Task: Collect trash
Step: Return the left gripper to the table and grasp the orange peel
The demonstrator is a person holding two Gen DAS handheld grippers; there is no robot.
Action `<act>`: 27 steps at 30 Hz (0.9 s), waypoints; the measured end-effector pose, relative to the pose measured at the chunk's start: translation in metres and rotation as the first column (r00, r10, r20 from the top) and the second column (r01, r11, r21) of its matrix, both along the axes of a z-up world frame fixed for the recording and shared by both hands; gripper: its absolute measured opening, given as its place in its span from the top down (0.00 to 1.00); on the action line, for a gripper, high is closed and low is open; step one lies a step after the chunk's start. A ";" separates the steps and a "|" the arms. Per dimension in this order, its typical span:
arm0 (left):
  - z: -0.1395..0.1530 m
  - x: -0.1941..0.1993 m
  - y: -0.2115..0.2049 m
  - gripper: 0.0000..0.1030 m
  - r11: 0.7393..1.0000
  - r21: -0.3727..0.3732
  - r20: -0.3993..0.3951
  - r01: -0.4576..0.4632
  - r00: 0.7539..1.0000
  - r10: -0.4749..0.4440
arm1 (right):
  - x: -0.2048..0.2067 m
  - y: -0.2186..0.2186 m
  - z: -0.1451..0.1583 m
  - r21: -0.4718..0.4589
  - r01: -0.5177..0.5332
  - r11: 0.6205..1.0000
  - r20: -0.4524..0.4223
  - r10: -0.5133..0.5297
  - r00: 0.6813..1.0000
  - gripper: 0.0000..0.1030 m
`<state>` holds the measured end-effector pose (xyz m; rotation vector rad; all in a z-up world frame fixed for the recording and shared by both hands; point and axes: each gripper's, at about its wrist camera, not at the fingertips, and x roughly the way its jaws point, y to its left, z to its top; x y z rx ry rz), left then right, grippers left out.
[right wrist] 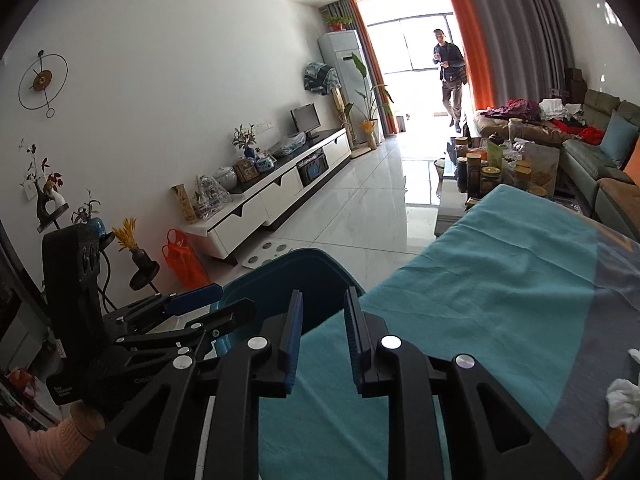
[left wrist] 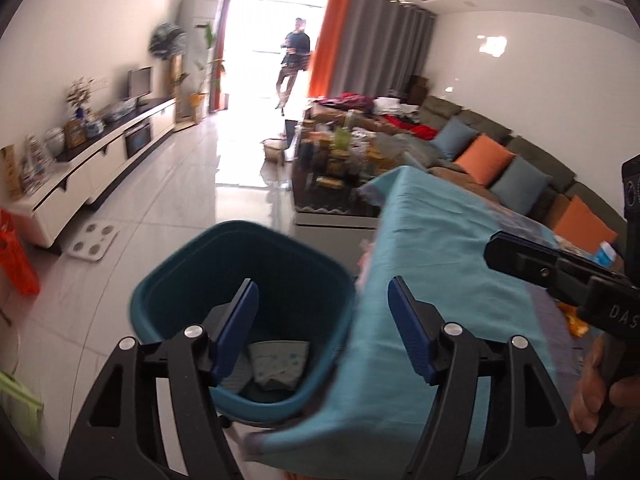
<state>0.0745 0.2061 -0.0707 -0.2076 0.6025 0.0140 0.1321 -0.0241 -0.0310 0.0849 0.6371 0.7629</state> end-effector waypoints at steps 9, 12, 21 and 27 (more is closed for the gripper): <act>-0.003 0.002 -0.095 0.32 0.982 0.024 -0.015 0.186 0.983 -0.185 | -0.030 -0.072 -0.007 -0.021 0.119 0.993 0.022 -0.118 0.993 0.76; -0.005 0.001 -0.118 0.32 0.973 0.038 -0.023 0.227 0.974 -0.226 | -0.037 -0.098 -0.013 -0.025 0.161 0.987 0.022 -0.160 0.987 0.76; -0.019 0.008 -0.174 0.32 0.944 0.049 -0.055 0.325 0.945 -0.322 | -0.056 -0.157 -0.031 -0.034 0.276 0.960 -0.005 -0.277 0.961 0.76; -0.023 0.015 -0.208 0.32 0.917 0.058 -0.071 0.394 0.918 -0.390 | -0.063 -0.186 -0.034 -0.050 0.340 0.939 0.006 -0.340 0.940 0.75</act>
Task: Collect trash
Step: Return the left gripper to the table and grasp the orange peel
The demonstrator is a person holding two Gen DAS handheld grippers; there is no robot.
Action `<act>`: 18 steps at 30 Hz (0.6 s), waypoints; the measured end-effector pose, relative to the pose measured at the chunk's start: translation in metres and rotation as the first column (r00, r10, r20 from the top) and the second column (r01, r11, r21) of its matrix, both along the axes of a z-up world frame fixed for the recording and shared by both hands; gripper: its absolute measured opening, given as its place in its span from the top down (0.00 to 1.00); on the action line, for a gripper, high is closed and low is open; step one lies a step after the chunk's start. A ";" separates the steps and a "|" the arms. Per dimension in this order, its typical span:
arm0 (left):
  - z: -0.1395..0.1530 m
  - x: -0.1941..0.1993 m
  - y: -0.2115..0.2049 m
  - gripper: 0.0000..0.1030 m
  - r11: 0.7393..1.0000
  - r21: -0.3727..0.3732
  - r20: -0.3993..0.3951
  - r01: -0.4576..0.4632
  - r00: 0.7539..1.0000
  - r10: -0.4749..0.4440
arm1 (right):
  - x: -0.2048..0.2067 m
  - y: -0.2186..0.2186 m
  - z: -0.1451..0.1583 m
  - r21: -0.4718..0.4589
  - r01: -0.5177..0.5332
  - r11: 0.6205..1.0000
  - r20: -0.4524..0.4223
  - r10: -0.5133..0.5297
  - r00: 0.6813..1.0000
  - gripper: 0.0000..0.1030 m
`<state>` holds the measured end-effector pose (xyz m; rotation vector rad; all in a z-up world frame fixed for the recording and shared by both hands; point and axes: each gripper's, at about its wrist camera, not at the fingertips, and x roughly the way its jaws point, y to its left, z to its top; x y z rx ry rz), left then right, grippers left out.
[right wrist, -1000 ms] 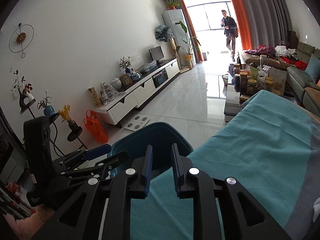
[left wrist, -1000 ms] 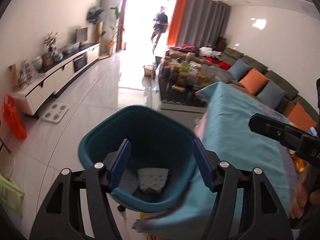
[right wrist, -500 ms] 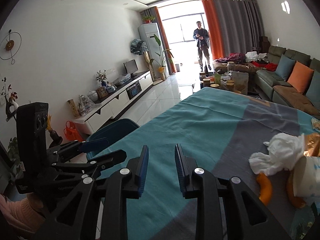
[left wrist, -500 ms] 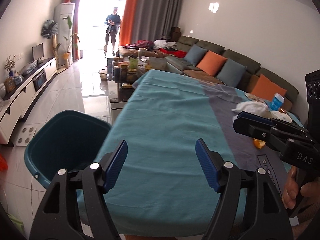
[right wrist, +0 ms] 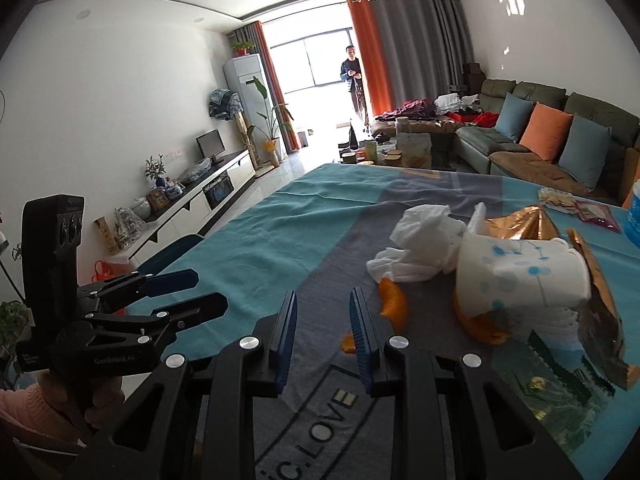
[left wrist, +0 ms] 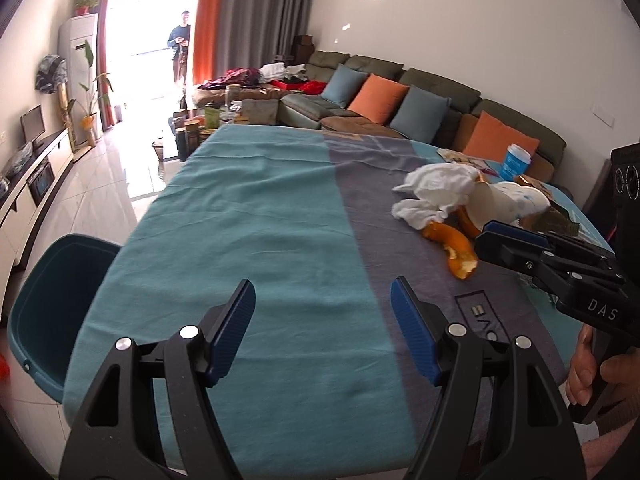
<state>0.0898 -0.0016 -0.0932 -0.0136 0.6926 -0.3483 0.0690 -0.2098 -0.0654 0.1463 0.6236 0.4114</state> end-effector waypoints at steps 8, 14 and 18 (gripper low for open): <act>-0.005 0.008 -0.036 0.32 0.998 0.012 -0.022 0.068 0.997 -0.068 | -0.004 -0.030 -0.005 -0.006 0.068 0.998 -0.004 -0.068 0.998 0.74; -0.007 0.014 -0.054 0.29 0.995 0.025 -0.029 0.101 0.995 -0.100 | -0.007 -0.054 -0.010 -0.006 0.123 0.992 -0.005 -0.123 0.992 0.74; -0.009 0.019 -0.067 0.28 0.991 0.040 -0.040 0.126 0.991 -0.124 | -0.010 -0.066 -0.011 -0.007 0.161 0.987 -0.003 -0.161 0.987 0.70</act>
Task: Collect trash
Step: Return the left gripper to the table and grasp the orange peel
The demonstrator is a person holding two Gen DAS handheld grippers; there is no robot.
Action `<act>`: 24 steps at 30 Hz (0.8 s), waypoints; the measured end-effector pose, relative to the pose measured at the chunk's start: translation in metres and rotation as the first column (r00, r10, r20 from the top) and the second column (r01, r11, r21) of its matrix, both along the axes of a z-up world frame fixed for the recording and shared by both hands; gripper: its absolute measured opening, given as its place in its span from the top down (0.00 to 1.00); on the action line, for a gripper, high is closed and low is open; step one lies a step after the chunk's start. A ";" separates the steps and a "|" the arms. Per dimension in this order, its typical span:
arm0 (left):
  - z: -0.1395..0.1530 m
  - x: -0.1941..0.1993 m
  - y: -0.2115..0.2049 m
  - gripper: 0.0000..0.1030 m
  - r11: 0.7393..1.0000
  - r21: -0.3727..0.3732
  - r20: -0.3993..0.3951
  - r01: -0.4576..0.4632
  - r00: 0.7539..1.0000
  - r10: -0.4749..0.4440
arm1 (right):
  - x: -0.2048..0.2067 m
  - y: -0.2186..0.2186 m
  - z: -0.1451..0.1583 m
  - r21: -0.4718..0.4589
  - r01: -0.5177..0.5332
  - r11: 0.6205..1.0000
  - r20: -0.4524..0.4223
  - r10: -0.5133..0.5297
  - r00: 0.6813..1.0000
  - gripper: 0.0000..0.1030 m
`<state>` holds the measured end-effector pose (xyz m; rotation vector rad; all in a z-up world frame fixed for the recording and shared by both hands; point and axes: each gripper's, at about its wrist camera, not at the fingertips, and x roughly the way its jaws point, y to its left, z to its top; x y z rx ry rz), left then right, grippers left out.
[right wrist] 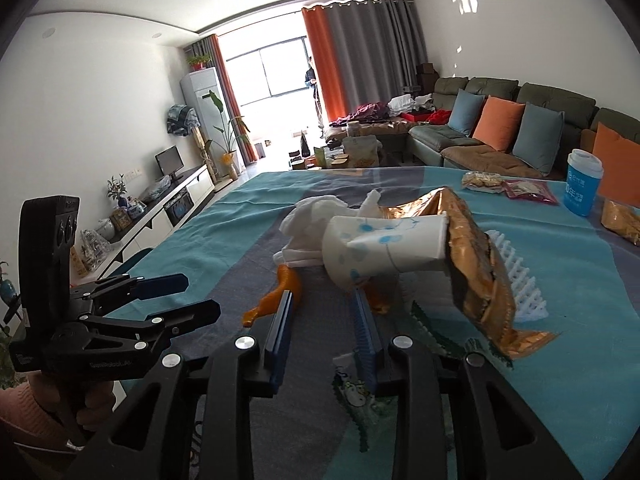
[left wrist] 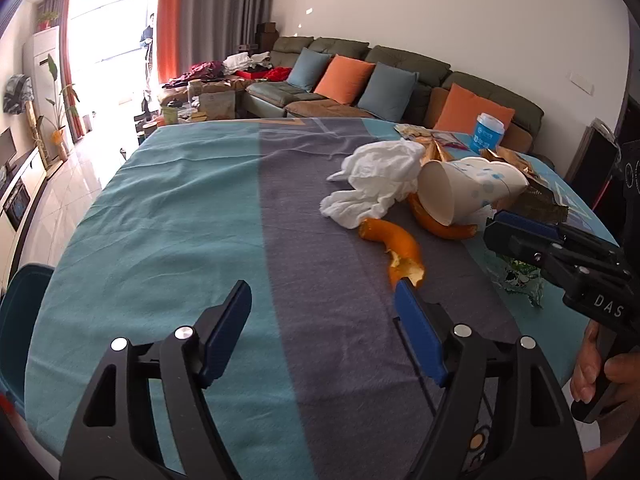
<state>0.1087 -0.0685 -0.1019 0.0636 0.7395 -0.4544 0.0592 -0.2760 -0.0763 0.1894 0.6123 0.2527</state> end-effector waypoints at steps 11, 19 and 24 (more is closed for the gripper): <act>-0.001 0.013 -0.036 0.27 0.997 0.029 -0.016 0.071 0.997 -0.071 | -0.010 -0.019 0.005 0.016 0.056 0.998 0.007 -0.056 0.998 0.66; -0.005 0.023 -0.057 0.46 0.992 0.040 -0.083 0.122 0.989 -0.118 | -0.008 -0.042 0.001 0.138 0.109 0.984 -0.046 -0.103 0.994 0.57; -0.009 0.024 -0.059 0.63 0.991 0.032 -0.109 0.131 0.986 -0.127 | -0.003 -0.057 -0.005 0.209 0.146 0.967 -0.085 -0.130 0.988 0.54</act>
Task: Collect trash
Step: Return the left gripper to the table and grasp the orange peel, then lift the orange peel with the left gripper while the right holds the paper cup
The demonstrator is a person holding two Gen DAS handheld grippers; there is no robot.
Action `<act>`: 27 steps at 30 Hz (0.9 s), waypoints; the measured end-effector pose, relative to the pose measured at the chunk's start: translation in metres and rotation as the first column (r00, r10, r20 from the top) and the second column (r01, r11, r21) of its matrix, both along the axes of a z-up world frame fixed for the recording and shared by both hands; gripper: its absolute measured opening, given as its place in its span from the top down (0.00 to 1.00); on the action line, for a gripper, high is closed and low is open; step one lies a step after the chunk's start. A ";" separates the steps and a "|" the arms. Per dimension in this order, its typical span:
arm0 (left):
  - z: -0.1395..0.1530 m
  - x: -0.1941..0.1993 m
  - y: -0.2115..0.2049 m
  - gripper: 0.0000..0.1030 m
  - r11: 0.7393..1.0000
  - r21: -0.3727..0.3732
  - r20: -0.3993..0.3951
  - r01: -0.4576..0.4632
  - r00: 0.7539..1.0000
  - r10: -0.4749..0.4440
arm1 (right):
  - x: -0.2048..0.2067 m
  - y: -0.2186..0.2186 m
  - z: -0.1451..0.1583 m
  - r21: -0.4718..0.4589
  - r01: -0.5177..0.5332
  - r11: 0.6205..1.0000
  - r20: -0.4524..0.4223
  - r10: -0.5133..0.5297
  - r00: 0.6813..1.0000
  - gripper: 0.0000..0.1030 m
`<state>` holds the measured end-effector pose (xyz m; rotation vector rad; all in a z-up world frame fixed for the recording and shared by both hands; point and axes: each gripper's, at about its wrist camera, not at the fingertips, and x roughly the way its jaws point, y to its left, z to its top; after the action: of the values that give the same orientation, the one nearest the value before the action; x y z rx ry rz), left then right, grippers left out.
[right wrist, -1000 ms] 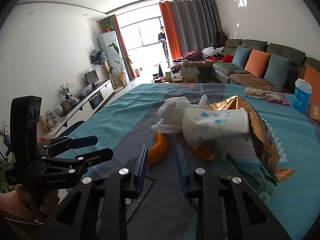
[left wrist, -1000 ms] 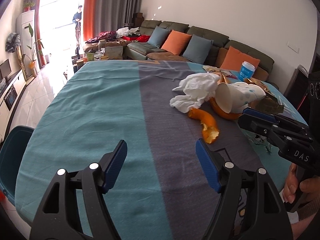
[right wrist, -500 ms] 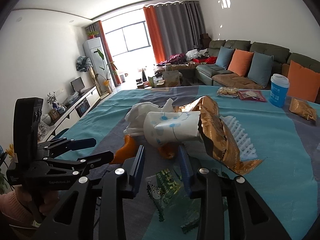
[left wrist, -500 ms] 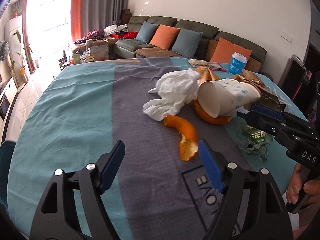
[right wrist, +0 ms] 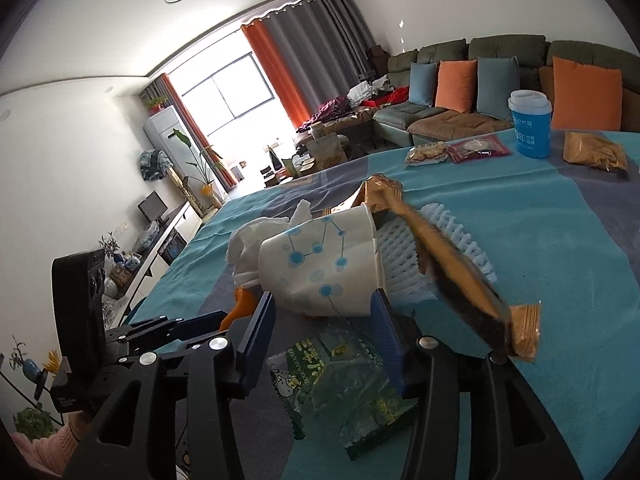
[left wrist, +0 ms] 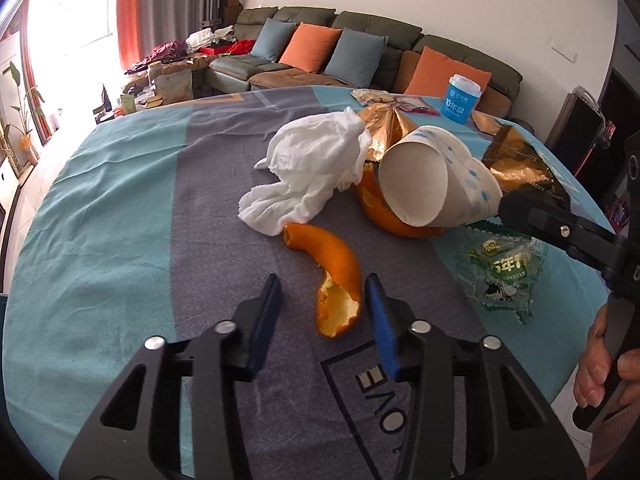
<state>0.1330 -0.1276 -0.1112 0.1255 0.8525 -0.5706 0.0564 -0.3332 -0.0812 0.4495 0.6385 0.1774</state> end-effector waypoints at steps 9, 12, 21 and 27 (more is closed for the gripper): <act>-0.001 -0.002 0.004 0.80 1.000 -0.019 -0.008 0.008 1.000 -0.008 | 0.016 -0.012 -0.006 0.062 0.051 0.997 -0.017 -0.050 0.999 0.48; 0.000 -0.002 0.007 0.81 1.000 -0.027 -0.011 0.003 1.000 -0.004 | 0.017 -0.013 -0.003 0.042 0.061 0.997 -0.015 -0.060 0.998 0.48; 0.003 -0.004 0.022 0.82 0.998 -0.049 -0.013 -0.024 1.000 0.024 | 0.022 -0.025 0.000 0.012 0.085 0.996 -0.010 -0.085 0.996 0.46; 0.007 -0.010 0.032 0.82 0.997 -0.076 -0.004 -0.029 1.000 0.029 | 0.029 -0.029 -0.009 0.046 0.073 0.996 -0.040 -0.071 0.997 0.46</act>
<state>0.1233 -0.0956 -0.1043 0.0431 0.8329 -0.5756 0.0855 -0.3622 -0.0900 0.5220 0.6560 0.1160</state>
